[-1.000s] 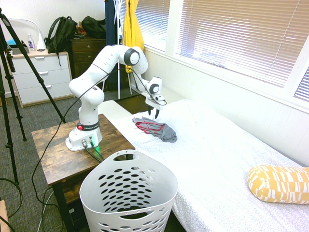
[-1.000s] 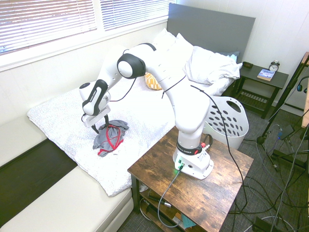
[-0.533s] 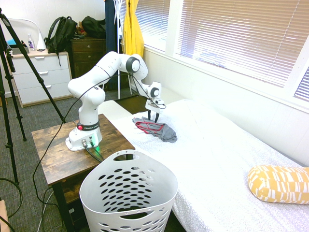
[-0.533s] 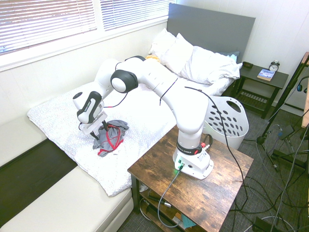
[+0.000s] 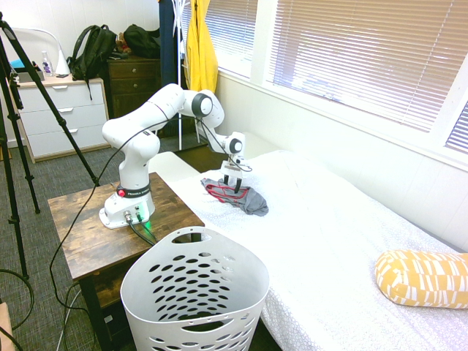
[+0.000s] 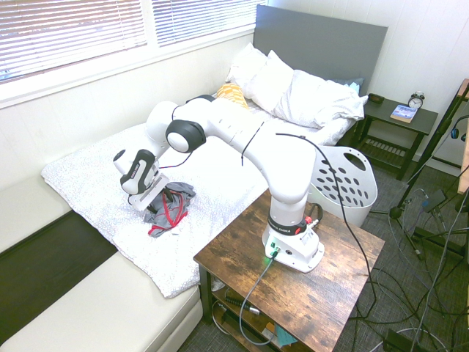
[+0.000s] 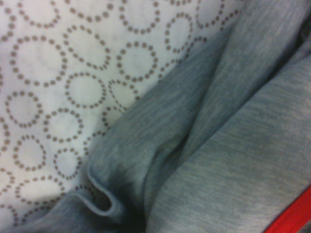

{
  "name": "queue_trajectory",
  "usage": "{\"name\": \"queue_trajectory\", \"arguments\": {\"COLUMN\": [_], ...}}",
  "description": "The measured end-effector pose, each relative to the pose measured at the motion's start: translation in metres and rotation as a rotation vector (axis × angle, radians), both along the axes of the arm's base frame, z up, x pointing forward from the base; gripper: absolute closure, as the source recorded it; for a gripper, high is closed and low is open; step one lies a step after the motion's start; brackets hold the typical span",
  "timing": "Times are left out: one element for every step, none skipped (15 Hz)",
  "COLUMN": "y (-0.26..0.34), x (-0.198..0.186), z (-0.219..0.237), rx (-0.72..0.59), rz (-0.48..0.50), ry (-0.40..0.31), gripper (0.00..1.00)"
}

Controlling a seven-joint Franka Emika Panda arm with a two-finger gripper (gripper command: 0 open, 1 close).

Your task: Put my clothes in the laundry bag

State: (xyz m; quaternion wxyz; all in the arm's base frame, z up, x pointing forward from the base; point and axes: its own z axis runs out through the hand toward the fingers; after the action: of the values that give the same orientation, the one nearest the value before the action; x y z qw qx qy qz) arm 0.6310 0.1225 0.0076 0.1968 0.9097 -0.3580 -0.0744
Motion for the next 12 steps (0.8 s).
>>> {"name": "queue_trajectory", "arguments": {"y": [0.0002,0.0004,0.0008,0.0017,0.0032,0.0043,0.0048,0.0046,0.0042,0.0038,0.0031,0.0025], "x": [0.0003,0.0008,0.001,0.0009,0.0006,0.0005,0.0005,0.0006,0.0007,0.0009,0.0012,0.0016], "z": [-0.0001,0.0,0.0,0.0,-0.0001,-0.0002,-0.0002,-0.0001,-0.0001,0.0,0.0004,0.0008], "rx": [0.001,0.003,0.004,0.005,0.007,0.009,0.009,0.009,0.008,0.008,0.007,0.007], "rz": [0.001,0.002,0.004,0.005,0.006,0.008,0.008,0.009,0.009,0.008,0.007,0.006], "ry": [-0.003,-0.007,-0.01,-0.01,-0.01,-0.011,-0.011,-0.012,-0.012,-0.013,-0.013,-0.015], "gripper": [1.0,1.0,1.0,1.0,1.0,1.0,1.0,1.0,1.0,1.0,1.0,1.0]}}
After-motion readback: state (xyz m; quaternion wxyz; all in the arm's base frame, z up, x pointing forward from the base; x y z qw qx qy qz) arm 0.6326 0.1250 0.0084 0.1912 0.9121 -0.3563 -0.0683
